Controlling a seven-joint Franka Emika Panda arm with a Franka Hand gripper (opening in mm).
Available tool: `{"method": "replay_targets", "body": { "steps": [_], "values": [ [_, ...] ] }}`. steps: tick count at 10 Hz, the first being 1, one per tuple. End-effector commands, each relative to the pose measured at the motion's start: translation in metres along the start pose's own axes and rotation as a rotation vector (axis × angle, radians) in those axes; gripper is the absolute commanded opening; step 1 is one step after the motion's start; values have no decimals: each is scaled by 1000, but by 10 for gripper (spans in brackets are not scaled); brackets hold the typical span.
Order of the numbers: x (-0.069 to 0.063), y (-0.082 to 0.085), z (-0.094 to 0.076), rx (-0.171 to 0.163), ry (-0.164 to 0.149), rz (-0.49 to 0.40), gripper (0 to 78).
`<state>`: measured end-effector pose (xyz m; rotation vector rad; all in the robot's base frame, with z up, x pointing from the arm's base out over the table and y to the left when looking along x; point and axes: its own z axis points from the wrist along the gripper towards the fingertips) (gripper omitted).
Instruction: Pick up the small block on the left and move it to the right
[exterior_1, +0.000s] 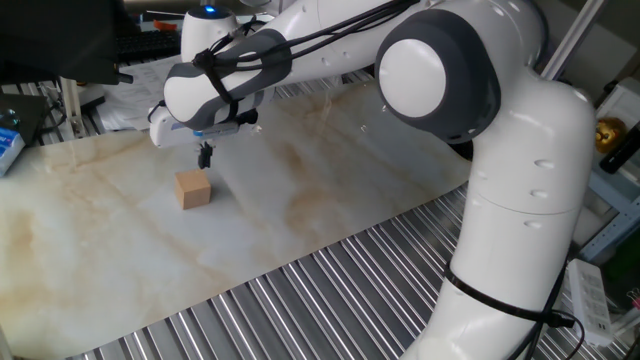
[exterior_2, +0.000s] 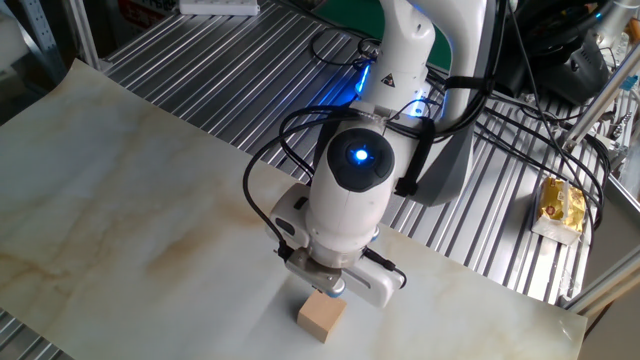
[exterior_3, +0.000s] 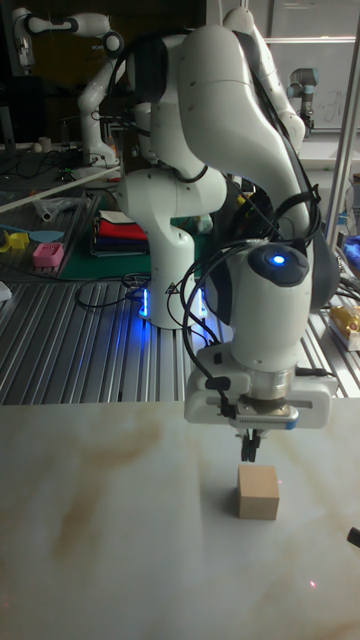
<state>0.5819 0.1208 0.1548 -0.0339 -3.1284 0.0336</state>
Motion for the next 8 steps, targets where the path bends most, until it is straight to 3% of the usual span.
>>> {"method": "replay_targets", "body": {
  "steps": [1,8],
  "values": [
    [-2,-49,-40,9,-2,-87,12],
    [-1,-53,-42,10,1,-96,12]
  ]
}}
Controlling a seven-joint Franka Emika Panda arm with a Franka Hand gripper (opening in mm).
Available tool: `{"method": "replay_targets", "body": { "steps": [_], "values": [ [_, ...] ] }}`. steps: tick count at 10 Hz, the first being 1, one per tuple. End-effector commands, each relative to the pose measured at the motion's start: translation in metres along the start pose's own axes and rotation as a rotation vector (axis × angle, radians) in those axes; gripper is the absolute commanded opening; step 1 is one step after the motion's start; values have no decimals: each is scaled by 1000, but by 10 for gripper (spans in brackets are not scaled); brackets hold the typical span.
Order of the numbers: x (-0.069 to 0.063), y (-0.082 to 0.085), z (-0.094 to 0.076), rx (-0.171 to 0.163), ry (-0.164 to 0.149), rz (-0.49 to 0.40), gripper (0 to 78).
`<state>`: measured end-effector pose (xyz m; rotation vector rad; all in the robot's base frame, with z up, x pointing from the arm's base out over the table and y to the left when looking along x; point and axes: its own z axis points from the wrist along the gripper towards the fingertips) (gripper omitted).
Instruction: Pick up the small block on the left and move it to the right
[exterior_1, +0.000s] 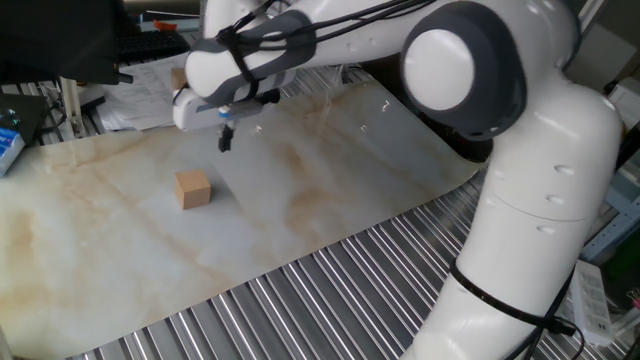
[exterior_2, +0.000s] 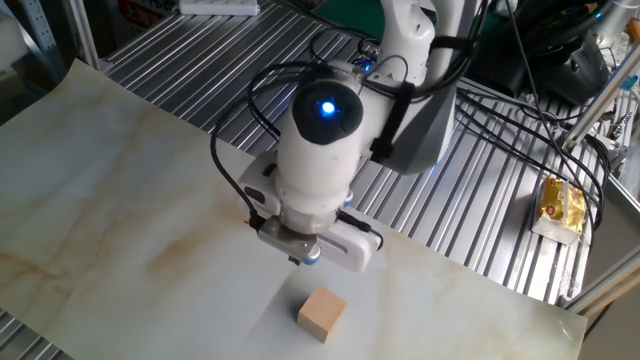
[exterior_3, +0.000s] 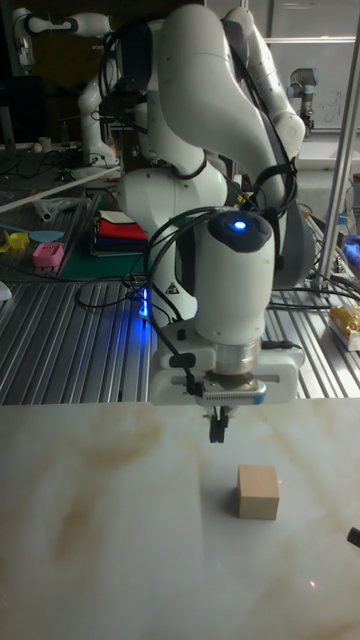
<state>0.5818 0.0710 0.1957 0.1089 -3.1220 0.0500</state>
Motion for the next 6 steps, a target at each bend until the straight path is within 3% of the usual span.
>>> {"method": "replay_targets", "body": {
  "steps": [1,6],
  "values": [
    [-1,-4,-3,-2,-3,-5,12],
    [-1,-18,-5,0,3,-30,12]
  ]
}}
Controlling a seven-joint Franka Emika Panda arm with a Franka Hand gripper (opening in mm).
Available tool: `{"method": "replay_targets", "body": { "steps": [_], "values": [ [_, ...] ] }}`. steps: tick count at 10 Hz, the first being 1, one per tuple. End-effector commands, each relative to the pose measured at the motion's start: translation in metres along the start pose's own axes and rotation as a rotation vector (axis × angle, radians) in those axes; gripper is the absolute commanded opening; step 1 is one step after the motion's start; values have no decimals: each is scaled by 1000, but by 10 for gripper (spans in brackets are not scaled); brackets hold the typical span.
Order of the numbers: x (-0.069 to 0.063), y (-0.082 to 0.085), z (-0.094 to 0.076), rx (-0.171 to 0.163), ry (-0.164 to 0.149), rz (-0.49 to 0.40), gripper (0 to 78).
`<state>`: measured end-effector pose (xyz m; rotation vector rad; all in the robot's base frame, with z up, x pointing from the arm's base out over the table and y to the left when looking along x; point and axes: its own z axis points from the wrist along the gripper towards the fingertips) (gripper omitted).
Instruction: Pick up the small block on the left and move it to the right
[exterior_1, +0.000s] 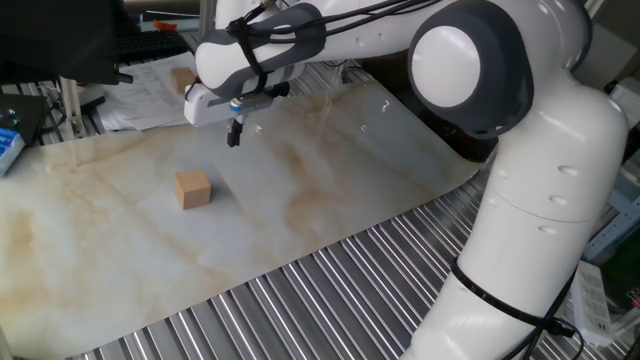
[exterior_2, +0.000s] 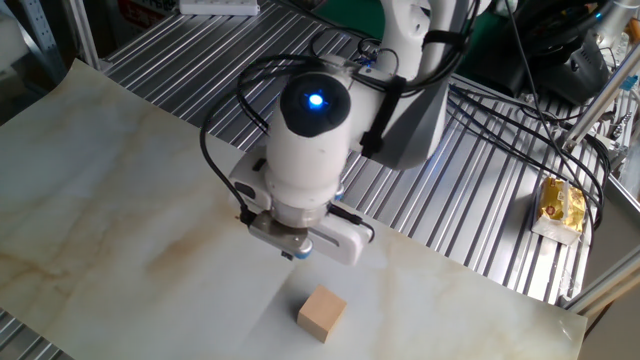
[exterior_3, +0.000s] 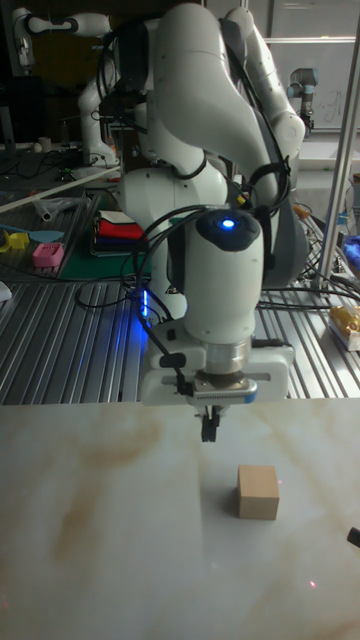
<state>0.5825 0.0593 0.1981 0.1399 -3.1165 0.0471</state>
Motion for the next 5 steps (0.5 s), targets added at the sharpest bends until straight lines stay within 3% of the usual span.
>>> {"method": "replay_targets", "body": {
  "steps": [1,5],
  "values": [
    [0,-11,-4,2,-1,-15,12],
    [-1,-21,-4,4,-2,-21,12]
  ]
}}
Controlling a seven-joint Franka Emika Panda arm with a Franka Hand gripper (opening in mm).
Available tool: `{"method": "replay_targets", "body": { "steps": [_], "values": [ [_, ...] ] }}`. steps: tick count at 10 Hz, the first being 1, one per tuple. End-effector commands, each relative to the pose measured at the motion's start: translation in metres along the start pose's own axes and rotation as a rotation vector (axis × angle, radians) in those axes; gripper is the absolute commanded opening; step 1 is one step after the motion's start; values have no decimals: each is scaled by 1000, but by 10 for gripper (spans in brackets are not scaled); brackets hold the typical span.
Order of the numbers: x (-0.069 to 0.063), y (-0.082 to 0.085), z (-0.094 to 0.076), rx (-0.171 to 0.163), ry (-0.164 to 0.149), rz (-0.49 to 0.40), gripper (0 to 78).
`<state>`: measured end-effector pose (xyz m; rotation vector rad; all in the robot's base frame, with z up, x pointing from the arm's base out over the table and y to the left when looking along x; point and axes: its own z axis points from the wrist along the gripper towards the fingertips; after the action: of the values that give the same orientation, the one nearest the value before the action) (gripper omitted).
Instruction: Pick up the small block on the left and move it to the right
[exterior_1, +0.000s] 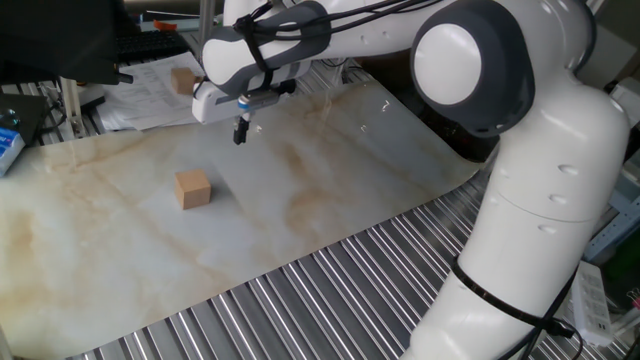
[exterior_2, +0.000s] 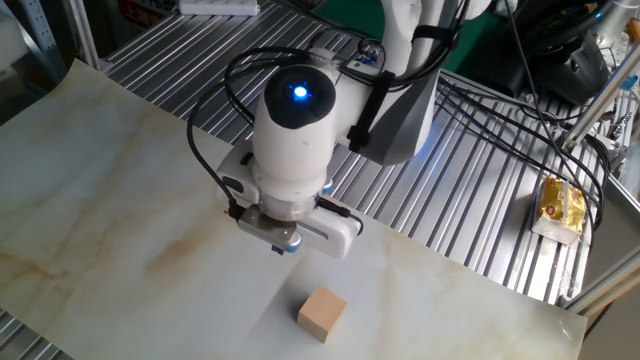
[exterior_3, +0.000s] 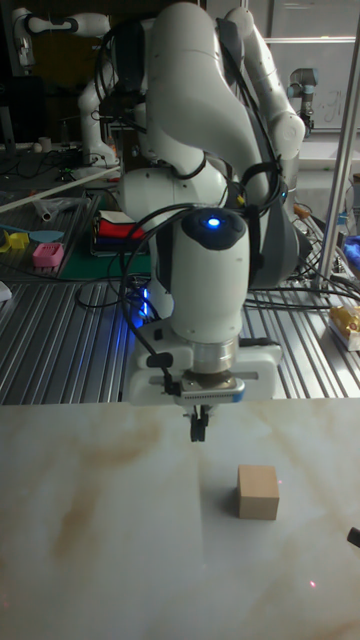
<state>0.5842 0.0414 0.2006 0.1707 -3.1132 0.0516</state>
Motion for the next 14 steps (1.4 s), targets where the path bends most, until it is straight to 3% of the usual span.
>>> {"method": "replay_targets", "body": {
  "steps": [1,5,14],
  "values": [
    [0,-4,-2,1,-3,-2,12],
    [3,-10,-6,-17,-2,17,12],
    [3,-10,-6,-15,3,24,12]
  ]
}}
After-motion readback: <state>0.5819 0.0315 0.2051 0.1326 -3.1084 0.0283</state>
